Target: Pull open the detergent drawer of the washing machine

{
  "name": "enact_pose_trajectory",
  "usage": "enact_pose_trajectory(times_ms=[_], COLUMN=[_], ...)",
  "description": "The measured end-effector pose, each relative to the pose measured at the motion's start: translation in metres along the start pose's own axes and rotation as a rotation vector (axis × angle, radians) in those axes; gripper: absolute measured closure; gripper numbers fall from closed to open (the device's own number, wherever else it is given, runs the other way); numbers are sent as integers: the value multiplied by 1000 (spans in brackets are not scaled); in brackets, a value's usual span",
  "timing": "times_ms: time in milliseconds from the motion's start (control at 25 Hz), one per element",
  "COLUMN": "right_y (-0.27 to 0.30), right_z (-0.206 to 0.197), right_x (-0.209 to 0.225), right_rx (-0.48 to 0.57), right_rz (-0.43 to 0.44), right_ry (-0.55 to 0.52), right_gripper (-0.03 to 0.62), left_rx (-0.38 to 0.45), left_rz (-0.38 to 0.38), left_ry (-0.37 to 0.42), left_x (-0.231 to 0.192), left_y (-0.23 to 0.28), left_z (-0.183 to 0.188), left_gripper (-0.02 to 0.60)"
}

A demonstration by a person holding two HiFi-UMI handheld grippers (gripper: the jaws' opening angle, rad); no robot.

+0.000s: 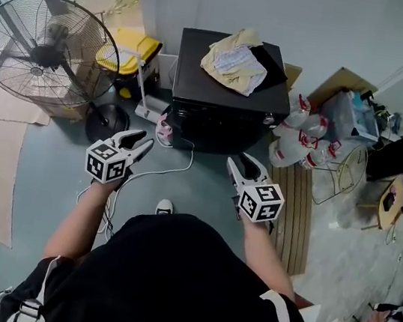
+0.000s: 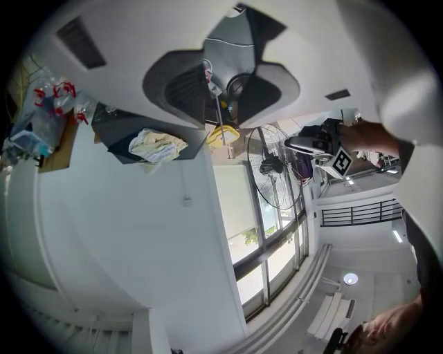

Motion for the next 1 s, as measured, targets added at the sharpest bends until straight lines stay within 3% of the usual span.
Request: enact_pose_trajectory(times_ms=[1000], right_y=[46], right_z=[20], right_x=[13], right_rx=[17], right_rz=[-49], right_ry=[24], right_gripper=[442], left_rx=[-19], left_rz=[-50], left_ry=[18], left_x=[-52], left_y=[35], left_z=[26], left_gripper=[445])
Point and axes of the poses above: the fingertips, and each gripper's own axes: y forward along the fingers, x to its right, z out of its top, the point moved 8 cm from there along -y, backward along the fingers, and after that the axes turned 13 degrees about z, right-handed, at the moved point
